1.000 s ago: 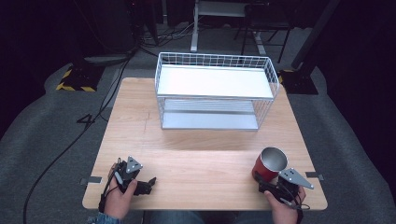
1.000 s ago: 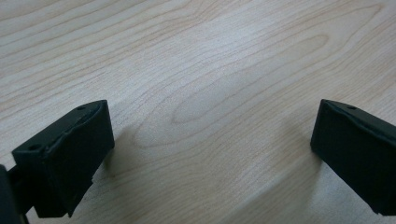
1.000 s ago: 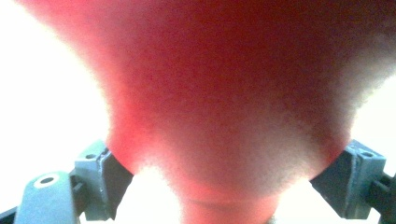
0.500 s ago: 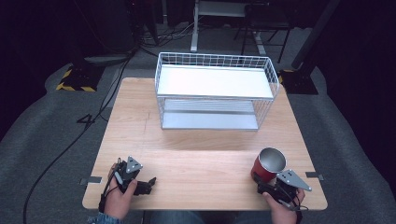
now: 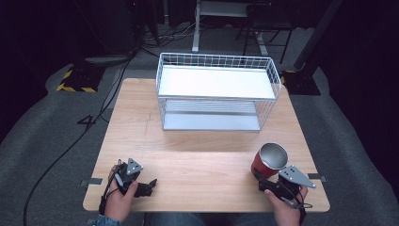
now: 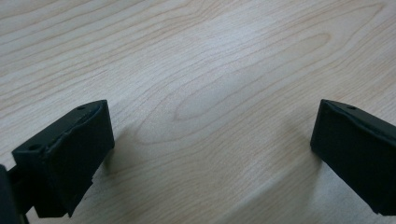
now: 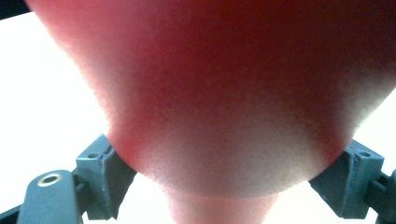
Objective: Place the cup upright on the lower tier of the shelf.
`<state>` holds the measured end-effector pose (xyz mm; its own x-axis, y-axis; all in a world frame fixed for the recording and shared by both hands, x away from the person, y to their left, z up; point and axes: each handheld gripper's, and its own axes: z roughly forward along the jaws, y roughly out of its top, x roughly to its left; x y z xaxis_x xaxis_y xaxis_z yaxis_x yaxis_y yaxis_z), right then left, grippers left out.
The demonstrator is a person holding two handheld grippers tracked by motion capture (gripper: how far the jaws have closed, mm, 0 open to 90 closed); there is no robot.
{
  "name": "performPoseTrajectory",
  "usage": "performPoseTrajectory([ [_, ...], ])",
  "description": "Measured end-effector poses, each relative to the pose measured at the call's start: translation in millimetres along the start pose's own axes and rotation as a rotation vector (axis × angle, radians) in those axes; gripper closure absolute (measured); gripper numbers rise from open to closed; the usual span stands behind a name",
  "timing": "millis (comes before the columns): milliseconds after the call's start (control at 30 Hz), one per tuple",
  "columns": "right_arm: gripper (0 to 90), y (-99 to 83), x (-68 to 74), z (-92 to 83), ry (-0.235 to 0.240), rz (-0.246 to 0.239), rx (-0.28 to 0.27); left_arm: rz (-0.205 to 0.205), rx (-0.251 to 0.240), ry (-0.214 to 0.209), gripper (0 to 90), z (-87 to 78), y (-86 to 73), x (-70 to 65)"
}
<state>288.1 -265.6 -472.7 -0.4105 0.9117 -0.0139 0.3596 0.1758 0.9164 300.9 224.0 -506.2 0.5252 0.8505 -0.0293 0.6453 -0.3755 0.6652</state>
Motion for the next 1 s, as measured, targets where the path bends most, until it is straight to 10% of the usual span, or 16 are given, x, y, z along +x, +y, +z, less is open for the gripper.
performPoseTrajectory([
  [200,17.4,17.6,0.4,5.9,0.022,-0.005,-0.003,-0.015,-0.011,0.015,2.7,-5.6,-5.0,4.1],
  [300,17.4,27.8,1.8,13.1,0.038,-0.009,0.005,-0.026,-0.022,0.028,19.9,-12.2,-6.6,6.4],
  [1000,17.4,72.1,15.3,65.6,0.117,-0.029,0.036,-0.076,-0.156,0.031,15.6,-57.1,-28.9,4.8],
])
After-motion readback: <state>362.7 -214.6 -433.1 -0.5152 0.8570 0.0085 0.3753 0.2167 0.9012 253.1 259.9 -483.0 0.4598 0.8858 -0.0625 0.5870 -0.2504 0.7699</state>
